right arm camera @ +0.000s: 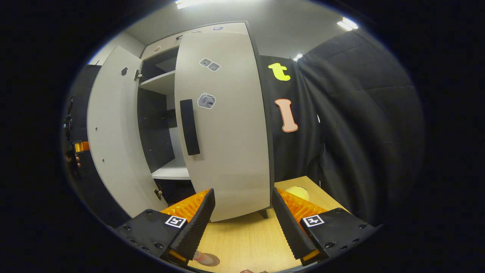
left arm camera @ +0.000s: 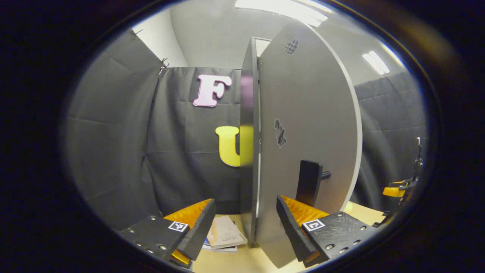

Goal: Grasp the bottle in the cabinet with the left hand and place it on the coaster, then close the right door with the right hand and the left door with the left hand.

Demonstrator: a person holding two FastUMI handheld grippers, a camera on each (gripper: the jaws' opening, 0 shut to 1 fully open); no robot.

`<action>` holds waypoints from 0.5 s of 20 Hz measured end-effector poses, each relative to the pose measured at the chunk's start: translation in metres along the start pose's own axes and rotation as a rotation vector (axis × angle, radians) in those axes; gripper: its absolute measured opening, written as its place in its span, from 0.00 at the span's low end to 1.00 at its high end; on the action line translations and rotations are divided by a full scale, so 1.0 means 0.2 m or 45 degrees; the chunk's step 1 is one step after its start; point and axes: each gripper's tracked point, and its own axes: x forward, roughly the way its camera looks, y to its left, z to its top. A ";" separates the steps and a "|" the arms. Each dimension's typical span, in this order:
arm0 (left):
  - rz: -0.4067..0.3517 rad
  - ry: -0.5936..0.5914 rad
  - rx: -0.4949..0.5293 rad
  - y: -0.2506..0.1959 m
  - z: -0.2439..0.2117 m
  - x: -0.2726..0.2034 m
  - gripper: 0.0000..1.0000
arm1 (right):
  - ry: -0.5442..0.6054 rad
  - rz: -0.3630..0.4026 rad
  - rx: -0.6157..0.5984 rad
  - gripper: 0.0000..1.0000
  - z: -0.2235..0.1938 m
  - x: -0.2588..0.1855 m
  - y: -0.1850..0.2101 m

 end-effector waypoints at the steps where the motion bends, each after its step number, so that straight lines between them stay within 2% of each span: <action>1: -0.014 0.003 0.003 -0.05 0.00 0.02 0.94 | 0.004 0.009 -0.002 0.95 0.00 0.01 0.00; 2: -0.020 0.004 0.014 -0.11 0.00 0.03 0.94 | 0.008 0.015 -0.004 0.95 0.00 0.02 -0.01; 3: -0.013 0.003 0.017 -0.17 0.00 0.04 0.99 | 0.008 0.017 -0.003 0.95 0.00 0.02 -0.03; 4: 0.002 0.002 0.007 -0.21 0.00 0.06 0.96 | 0.004 0.018 -0.002 0.92 0.01 0.03 -0.05; 6: 0.037 -0.006 -0.017 -0.28 -0.01 0.08 0.88 | 0.010 0.013 0.001 0.95 0.03 0.04 -0.10; 8: 0.062 -0.013 -0.049 -0.36 -0.01 0.12 0.93 | 0.009 0.005 0.008 0.95 0.05 0.05 -0.17; 10: 0.034 0.011 -0.113 -0.46 -0.07 0.16 0.97 | 0.015 -0.009 0.015 0.95 0.07 0.06 -0.24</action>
